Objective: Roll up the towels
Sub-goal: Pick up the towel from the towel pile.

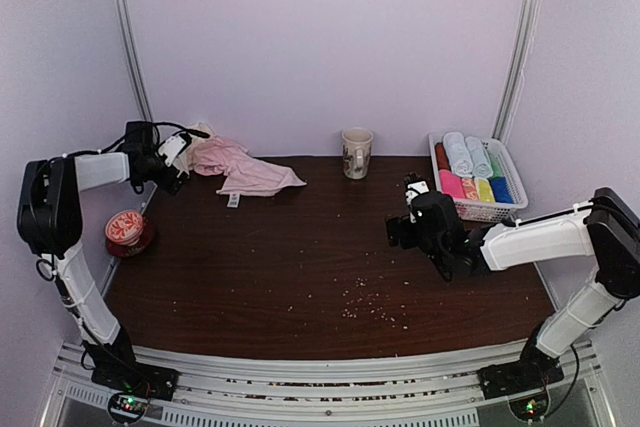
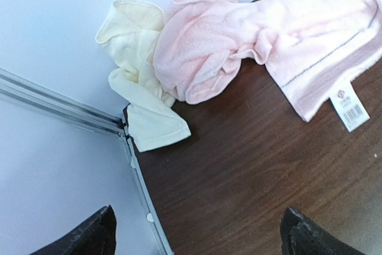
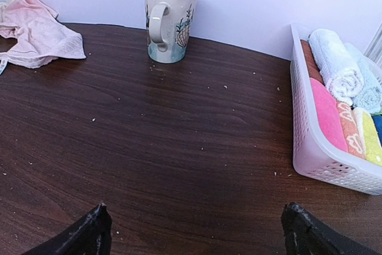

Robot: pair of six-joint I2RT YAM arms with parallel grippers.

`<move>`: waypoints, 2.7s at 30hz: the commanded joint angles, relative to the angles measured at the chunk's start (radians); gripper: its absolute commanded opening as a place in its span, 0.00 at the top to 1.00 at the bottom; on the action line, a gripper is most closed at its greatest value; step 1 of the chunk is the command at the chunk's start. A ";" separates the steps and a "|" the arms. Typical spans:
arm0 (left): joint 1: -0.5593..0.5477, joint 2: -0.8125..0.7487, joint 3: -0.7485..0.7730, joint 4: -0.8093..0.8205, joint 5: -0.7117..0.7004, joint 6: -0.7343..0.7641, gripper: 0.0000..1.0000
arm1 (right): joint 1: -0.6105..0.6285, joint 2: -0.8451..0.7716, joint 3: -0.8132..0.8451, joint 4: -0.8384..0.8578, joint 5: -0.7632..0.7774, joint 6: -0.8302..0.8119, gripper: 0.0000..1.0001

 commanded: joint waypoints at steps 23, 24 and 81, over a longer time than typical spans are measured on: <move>-0.132 0.563 0.527 0.079 -0.284 0.215 0.26 | -0.002 0.034 -0.003 0.047 -0.073 -0.027 0.00; -0.132 0.573 0.533 0.088 -0.292 0.222 0.27 | -0.003 0.036 -0.001 0.046 -0.075 -0.027 0.00; -0.193 0.166 0.403 -0.260 0.004 -0.111 0.44 | 0.046 0.081 0.080 0.021 -0.364 -0.065 0.00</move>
